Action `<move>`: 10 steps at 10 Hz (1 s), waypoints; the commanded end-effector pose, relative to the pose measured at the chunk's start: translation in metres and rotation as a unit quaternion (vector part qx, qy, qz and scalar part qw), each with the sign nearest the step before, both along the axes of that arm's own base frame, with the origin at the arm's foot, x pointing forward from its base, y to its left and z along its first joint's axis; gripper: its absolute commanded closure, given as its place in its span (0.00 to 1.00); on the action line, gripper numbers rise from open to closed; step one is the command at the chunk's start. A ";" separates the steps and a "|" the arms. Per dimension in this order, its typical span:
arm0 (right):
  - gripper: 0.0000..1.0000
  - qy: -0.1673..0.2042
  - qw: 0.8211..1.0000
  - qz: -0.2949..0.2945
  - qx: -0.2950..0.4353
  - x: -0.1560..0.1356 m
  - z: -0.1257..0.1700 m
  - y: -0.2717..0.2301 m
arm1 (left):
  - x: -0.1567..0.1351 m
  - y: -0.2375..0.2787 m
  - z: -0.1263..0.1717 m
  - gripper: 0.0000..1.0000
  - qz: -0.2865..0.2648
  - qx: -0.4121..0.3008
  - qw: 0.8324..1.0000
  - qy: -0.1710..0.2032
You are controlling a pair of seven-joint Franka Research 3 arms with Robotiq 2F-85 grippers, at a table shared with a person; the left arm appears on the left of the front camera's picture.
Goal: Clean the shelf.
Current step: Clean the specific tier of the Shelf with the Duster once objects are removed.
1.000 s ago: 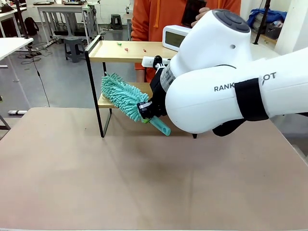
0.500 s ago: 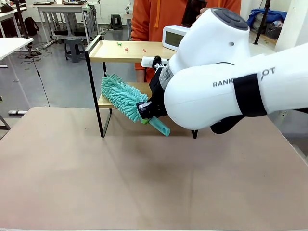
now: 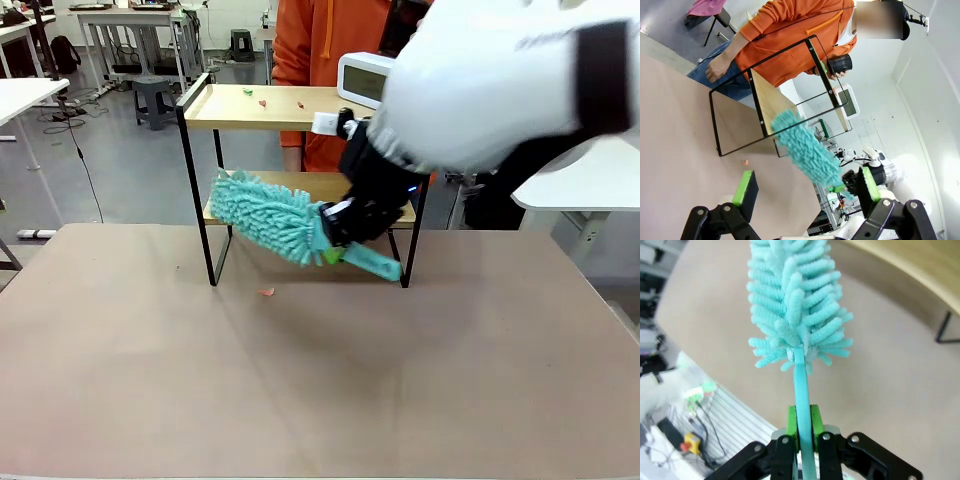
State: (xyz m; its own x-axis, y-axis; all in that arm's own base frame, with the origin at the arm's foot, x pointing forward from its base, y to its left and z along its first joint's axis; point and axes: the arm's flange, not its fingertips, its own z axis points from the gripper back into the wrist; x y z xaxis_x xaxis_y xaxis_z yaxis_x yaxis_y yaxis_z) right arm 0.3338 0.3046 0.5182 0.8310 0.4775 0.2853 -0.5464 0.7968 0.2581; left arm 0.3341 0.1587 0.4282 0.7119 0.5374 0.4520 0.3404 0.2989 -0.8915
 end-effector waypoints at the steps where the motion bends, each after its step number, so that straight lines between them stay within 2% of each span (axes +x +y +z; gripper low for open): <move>1: 0.86 0.050 0.997 0.051 -0.002 -0.046 0.037 -0.059 | -0.001 0.000 0.001 0.00 -0.003 0.002 1.000 -0.012; 3: 0.86 0.105 0.990 0.085 0.043 -0.072 0.055 -0.099 | -0.001 0.000 0.001 0.00 -0.003 0.002 1.000 -0.012; 5: 0.86 0.132 0.982 0.088 0.098 -0.076 0.063 -0.140 | -0.001 0.000 0.001 0.00 -0.003 0.002 1.000 -0.012; 6: 0.86 0.165 0.971 0.117 0.131 -0.082 0.068 -0.170 | -0.001 0.000 0.001 0.00 -0.003 0.002 1.000 -0.012; 8: 0.86 0.158 0.970 0.081 0.166 -0.099 0.069 -0.255 | -0.001 0.000 0.001 0.00 -0.003 0.002 1.000 -0.012; 9: 0.86 0.136 0.967 0.027 0.212 -0.115 0.069 -0.309 | -0.001 0.000 0.001 0.00 -0.003 0.002 1.000 -0.012; 10: 0.86 0.100 0.959 -0.058 0.260 -0.136 0.063 -0.375 | -0.001 0.000 0.001 0.00 -0.003 0.002 1.000 -0.012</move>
